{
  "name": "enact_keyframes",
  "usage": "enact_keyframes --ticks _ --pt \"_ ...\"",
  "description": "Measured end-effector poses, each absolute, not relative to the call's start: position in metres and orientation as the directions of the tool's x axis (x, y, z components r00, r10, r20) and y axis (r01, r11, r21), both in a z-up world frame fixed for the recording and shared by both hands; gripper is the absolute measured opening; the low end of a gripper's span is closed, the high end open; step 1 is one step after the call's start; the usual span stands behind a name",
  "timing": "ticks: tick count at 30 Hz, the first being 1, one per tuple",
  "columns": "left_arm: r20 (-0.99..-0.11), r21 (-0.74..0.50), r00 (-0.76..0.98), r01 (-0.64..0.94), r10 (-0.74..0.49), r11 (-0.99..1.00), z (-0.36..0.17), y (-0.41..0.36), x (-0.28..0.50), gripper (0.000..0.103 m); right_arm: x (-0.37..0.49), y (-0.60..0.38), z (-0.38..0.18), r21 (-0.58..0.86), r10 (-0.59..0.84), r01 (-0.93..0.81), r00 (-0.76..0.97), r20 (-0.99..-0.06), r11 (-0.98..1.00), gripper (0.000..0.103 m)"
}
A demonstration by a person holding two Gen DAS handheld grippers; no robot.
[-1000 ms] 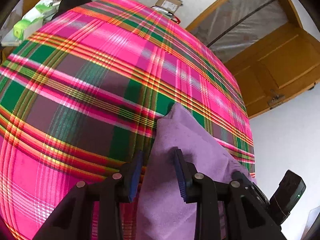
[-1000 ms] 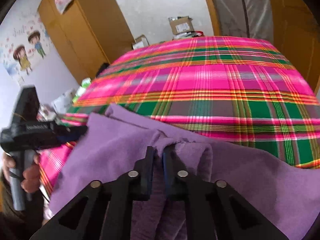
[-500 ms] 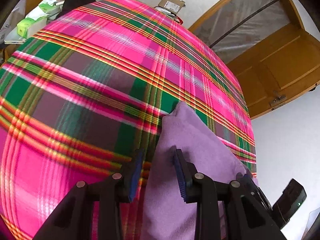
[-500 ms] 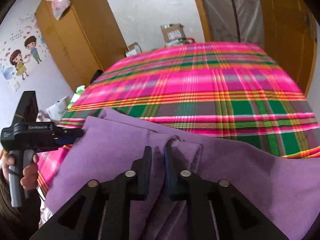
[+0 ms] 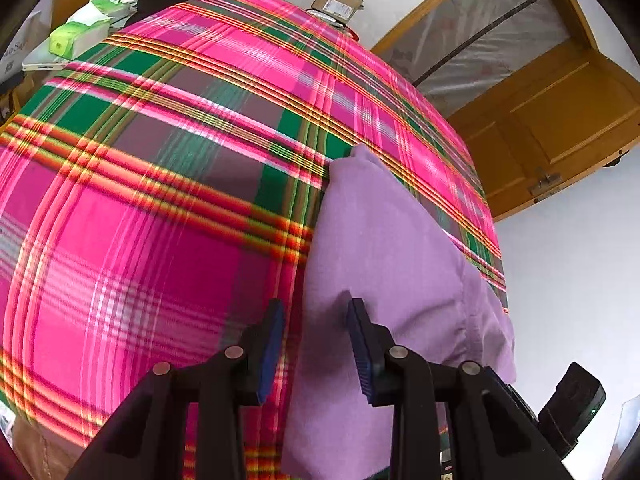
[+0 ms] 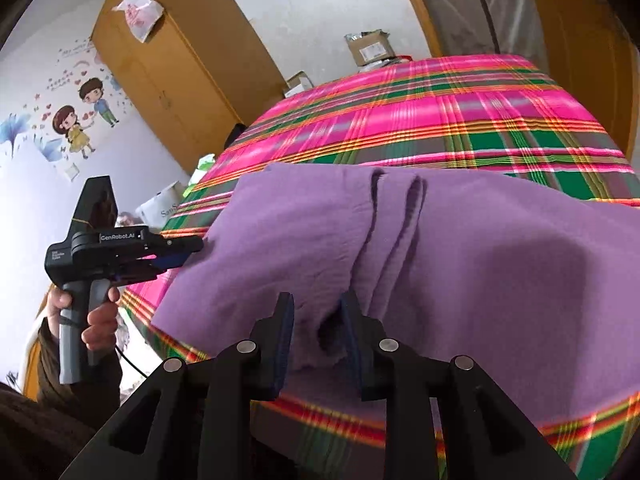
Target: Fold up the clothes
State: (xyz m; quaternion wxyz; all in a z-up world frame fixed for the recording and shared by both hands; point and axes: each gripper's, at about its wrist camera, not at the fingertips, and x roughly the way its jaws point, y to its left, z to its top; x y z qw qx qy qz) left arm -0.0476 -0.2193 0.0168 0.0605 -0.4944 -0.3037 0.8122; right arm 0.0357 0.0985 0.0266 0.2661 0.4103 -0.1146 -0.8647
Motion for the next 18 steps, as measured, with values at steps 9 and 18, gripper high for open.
enact_keyframes --ticks 9,18 --pt "-0.777 -0.541 -0.493 0.205 0.392 -0.816 0.014 -0.218 -0.039 0.032 0.046 0.092 0.029 0.356 -0.539 0.409 -0.552 -0.637 -0.84 0.005" --pt "-0.789 -0.517 -0.493 0.21 0.366 -0.83 0.012 -0.216 -0.035 0.033 0.046 0.109 0.018 0.415 -0.528 0.327 -0.543 -0.653 -0.849 0.007"
